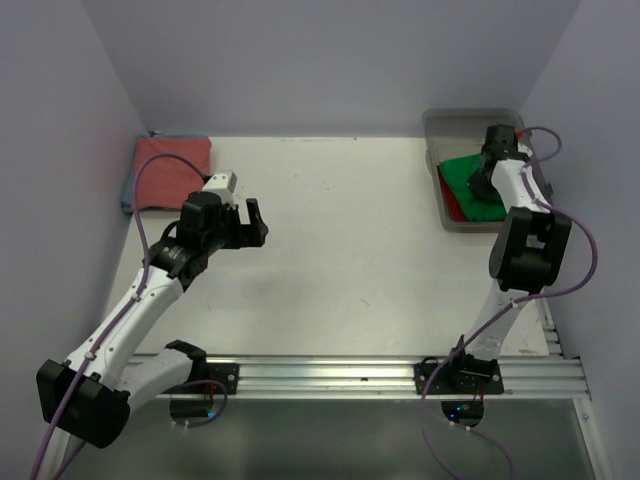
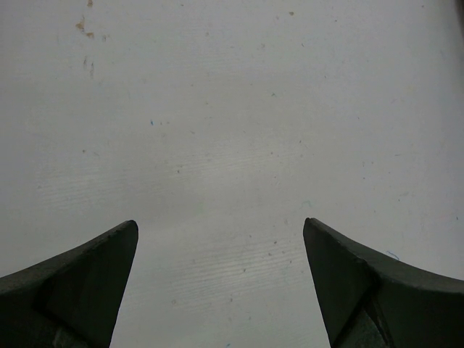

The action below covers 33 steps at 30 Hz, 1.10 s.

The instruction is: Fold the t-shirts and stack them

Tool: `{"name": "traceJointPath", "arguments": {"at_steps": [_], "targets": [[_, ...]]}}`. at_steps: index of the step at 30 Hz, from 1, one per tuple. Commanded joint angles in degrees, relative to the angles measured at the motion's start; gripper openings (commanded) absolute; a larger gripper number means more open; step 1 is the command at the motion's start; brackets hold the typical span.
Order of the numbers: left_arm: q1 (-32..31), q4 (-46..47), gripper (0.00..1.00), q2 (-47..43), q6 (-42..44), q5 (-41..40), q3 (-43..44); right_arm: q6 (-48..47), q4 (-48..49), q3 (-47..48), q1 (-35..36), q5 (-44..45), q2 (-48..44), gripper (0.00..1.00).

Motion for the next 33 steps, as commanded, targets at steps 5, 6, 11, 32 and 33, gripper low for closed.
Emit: {"name": "traceJointPath", "arguments": {"at_steps": [5,6,11,32,33], "targets": [[0.2,1.6,1.00,-1.3,1.1,-0.3,-0.3,0.7,9.2,-12.1,-0.1,-1.1,-26.1,0.00],[0.2,1.7,1.00,-1.4,1.1,-0.4,-0.4,0.2,13.0,-13.7,0.0,-2.6,-28.5,0.00],[0.4,2.0,1.00,-1.7,0.9,-1.1,-0.2,-1.6,16.0,-17.6,0.1,-14.9,-39.2,0.00],[0.7,-0.8,1.00,-10.2,-2.7,-11.5,2.1,-8.9,16.9,-20.0,29.9,-49.4,-37.2,0.00],[0.7,-1.0,1.00,-11.0,-2.7,-11.7,2.2,-8.2,17.5,-20.8,32.4,-48.5,-37.0,0.00]]}}
